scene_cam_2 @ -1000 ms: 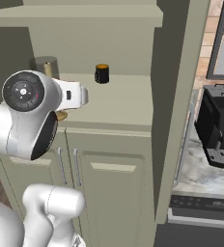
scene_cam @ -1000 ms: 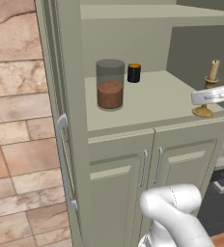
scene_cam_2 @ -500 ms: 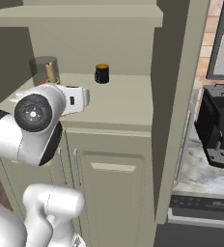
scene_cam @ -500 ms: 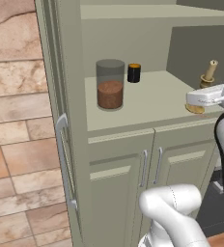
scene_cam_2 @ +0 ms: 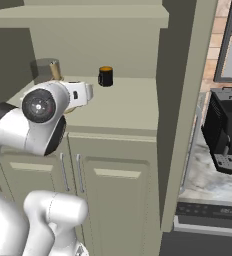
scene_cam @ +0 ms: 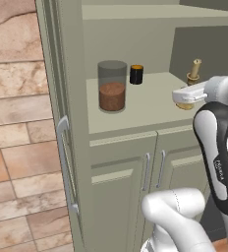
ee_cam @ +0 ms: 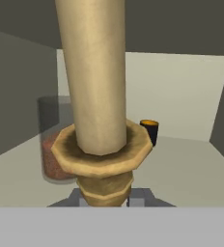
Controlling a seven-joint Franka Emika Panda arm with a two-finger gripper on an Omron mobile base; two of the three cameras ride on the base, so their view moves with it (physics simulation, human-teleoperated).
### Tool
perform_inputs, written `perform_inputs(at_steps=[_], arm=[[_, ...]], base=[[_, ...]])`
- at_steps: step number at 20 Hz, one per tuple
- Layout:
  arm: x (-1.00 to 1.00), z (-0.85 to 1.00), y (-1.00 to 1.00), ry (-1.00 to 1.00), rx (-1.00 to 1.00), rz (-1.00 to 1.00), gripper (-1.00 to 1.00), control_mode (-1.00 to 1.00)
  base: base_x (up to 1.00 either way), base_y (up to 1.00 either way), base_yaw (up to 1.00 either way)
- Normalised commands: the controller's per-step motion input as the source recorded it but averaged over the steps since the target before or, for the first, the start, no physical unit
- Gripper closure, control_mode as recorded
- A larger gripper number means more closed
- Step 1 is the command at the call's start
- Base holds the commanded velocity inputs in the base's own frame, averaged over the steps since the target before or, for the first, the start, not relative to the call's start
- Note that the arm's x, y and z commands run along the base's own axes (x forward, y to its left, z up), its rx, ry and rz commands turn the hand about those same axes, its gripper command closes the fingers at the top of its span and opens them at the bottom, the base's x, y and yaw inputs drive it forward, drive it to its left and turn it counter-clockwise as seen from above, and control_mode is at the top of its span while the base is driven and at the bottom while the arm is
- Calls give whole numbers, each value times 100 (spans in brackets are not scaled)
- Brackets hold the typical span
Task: Pick the jar and candle from the dining table and place them in the open cabinet. Close the cabinet after placing the objects.
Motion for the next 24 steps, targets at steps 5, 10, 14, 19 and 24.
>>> perform_inputs(at_steps=[5, 10, 14, 19, 24], arm=[[32, -14, 0, 0, 0, 0, 100, -100], [25, -22, 0, 0, 0, 0, 100, -100], [26, -17, 0, 0, 0, 0, 100, -100], [31, -4, 0, 0, 0, 0, 100, -100], [35, -1, 0, 0, 0, 0, 100, -100]], base=[[0, 0, 0], [0, 0, 0], [0, 0, 0], [0, 0, 0], [0, 0, 0]])
